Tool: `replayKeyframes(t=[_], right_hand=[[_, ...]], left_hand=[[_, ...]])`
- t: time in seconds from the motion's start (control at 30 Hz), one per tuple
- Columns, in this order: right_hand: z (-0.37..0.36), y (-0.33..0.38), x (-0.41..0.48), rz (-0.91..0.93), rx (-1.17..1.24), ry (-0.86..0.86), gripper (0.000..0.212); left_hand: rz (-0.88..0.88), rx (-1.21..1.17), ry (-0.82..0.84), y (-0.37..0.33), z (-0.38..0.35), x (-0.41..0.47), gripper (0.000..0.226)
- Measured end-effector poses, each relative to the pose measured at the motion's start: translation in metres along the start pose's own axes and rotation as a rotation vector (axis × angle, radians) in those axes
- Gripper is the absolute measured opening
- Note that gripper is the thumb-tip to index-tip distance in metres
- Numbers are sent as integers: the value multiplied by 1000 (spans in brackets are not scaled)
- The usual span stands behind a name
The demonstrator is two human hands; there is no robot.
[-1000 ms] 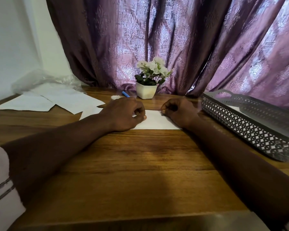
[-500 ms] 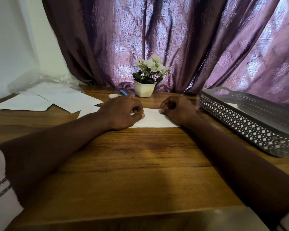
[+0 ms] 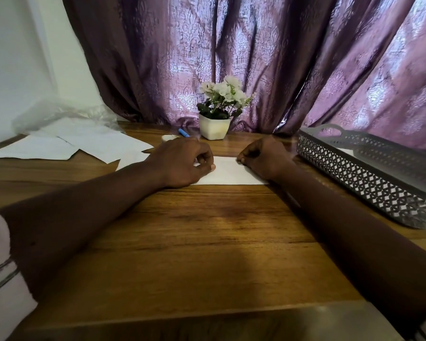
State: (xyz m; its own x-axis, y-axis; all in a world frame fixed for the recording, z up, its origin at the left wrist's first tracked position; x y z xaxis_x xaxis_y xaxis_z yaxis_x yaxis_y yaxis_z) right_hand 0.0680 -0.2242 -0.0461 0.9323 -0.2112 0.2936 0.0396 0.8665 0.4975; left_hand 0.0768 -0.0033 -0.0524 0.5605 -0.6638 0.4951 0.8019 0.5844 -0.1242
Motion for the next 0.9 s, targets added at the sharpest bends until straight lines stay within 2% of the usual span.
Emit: replayKeyframes(t=[0.23, 0.4, 0.67, 0.8, 0.9], right_hand=[[3, 7, -8, 38, -24, 37, 18], [6, 12, -17, 85, -128, 79, 29], [15, 8, -27, 27, -55, 51, 15], [18, 5, -27, 46, -40, 0, 16], [10, 10, -29, 82, -180, 63, 42]], left_hand=[[4, 7, -7, 2, -2, 0, 18], [15, -14, -13, 3, -2, 0, 18], [25, -18, -1, 5, -1, 0, 20], [29, -25, 1, 5, -2, 0, 18], [29, -38, 2, 5, -2, 0, 18]])
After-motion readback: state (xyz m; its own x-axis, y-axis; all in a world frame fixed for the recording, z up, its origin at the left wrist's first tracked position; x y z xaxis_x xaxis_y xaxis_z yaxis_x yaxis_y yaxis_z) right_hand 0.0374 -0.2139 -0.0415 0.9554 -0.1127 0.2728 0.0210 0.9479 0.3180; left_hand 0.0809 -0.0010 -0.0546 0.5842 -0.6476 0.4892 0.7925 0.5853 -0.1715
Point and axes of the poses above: each hand's wrist, its own x-axis towards the middle knuckle, its own z-axis out of the back of the hand, y = z × x, the point moved 4 cm from there along x, towards the middle knuckle, and after that the axes turned 9 degrees about -z, right-handed, at the moved point
